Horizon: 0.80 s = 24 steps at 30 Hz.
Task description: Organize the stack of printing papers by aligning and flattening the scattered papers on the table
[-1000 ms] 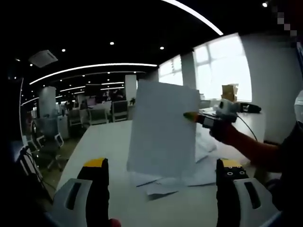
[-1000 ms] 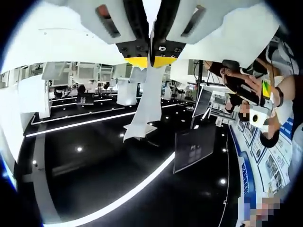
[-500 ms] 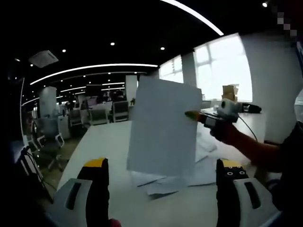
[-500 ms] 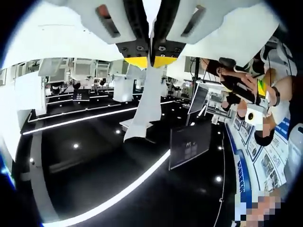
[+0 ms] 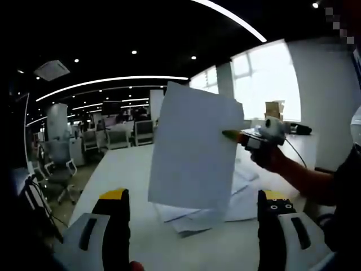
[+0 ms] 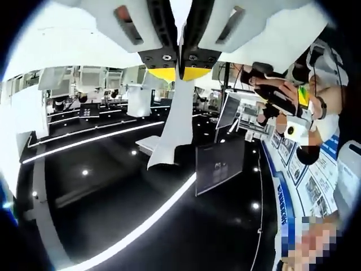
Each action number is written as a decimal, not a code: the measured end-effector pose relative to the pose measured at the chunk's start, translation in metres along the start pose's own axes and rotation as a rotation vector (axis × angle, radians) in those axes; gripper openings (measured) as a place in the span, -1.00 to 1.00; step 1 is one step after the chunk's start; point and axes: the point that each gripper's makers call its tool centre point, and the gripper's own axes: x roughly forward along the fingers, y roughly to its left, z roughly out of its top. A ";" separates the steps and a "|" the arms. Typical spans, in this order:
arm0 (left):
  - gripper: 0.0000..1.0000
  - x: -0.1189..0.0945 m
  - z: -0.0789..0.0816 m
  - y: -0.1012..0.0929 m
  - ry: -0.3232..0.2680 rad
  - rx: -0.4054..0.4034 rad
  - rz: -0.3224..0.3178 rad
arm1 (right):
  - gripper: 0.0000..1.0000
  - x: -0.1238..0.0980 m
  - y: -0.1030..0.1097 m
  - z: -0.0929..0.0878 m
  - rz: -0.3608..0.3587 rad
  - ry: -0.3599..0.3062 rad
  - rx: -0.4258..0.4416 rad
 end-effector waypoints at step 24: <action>0.92 0.002 -0.002 0.002 0.007 0.000 0.000 | -1.00 0.001 0.011 0.009 0.042 -0.029 -0.013</action>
